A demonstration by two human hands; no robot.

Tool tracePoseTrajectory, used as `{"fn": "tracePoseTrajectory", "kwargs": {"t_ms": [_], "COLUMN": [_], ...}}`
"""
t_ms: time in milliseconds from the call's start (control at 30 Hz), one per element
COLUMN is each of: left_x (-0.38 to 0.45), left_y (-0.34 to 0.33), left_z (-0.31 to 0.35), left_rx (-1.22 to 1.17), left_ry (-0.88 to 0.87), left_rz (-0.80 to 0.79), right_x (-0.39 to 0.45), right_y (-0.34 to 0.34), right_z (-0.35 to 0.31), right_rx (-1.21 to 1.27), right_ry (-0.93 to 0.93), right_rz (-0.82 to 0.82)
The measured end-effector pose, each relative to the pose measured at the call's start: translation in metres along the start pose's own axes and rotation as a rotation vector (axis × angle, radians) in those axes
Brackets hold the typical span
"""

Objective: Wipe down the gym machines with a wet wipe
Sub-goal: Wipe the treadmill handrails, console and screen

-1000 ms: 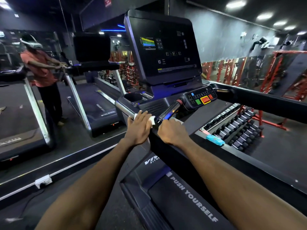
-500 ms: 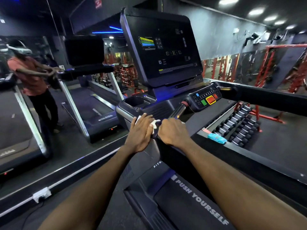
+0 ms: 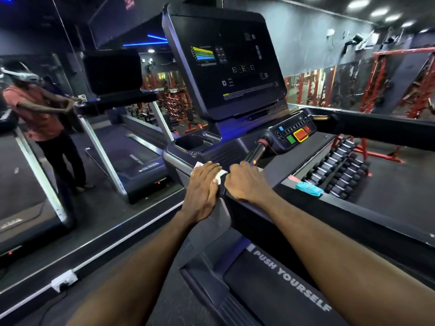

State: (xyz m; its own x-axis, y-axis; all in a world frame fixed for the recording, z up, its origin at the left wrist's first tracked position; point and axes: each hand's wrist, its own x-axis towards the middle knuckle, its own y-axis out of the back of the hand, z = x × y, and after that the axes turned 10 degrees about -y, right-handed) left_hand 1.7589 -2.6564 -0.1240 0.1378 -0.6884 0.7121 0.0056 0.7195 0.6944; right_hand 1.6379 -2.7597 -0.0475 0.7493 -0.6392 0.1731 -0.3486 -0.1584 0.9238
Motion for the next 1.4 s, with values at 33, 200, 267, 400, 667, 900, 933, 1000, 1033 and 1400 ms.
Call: {"fn": "tracePoseTrajectory", "kwargs": {"t_ms": [33, 200, 267, 400, 667, 900, 933, 1000, 1033, 1400], "left_x": [0.000, -0.001, 0.001, -0.002, 0.000, 0.001, 0.000, -0.001, 0.000, -0.003], "left_y": [-0.001, 0.004, 0.001, -0.002, 0.001, 0.011, 0.011, 0.013, 0.014, 0.014], "left_z": [0.003, -0.022, -0.016, 0.000, -0.026, -0.067, -0.066, -0.079, -0.090, -0.138], "left_rx": [0.002, 0.033, 0.028, -0.004, 0.008, 0.006, -0.002, -0.010, -0.012, -0.048], "left_ry": [0.000, 0.009, 0.063, -0.112, -0.135, -0.048, -0.120, -0.220, -0.208, 0.019], "left_rz": [0.007, -0.010, 0.039, 0.030, 0.019, 0.027, -0.003, -0.043, -0.033, 0.122], "right_x": [0.002, 0.012, 0.015, 0.020, 0.035, 0.047, 0.050, 0.054, 0.055, 0.073], "right_y": [-0.001, -0.002, -0.003, -0.004, -0.011, -0.018, -0.020, -0.022, -0.024, -0.037], "right_z": [0.000, -0.006, -0.008, -0.009, -0.022, -0.041, -0.044, -0.050, -0.053, -0.080], "right_rx": [0.004, 0.011, 0.013, 0.021, 0.010, -0.054, -0.066, -0.079, -0.079, -0.068], "right_ry": [-0.003, -0.007, -0.004, 0.003, -0.034, -0.074, -0.082, -0.104, -0.113, -0.175], "right_rz": [-0.005, -0.010, -0.011, -0.019, -0.033, -0.037, -0.034, -0.035, -0.038, -0.040]}}
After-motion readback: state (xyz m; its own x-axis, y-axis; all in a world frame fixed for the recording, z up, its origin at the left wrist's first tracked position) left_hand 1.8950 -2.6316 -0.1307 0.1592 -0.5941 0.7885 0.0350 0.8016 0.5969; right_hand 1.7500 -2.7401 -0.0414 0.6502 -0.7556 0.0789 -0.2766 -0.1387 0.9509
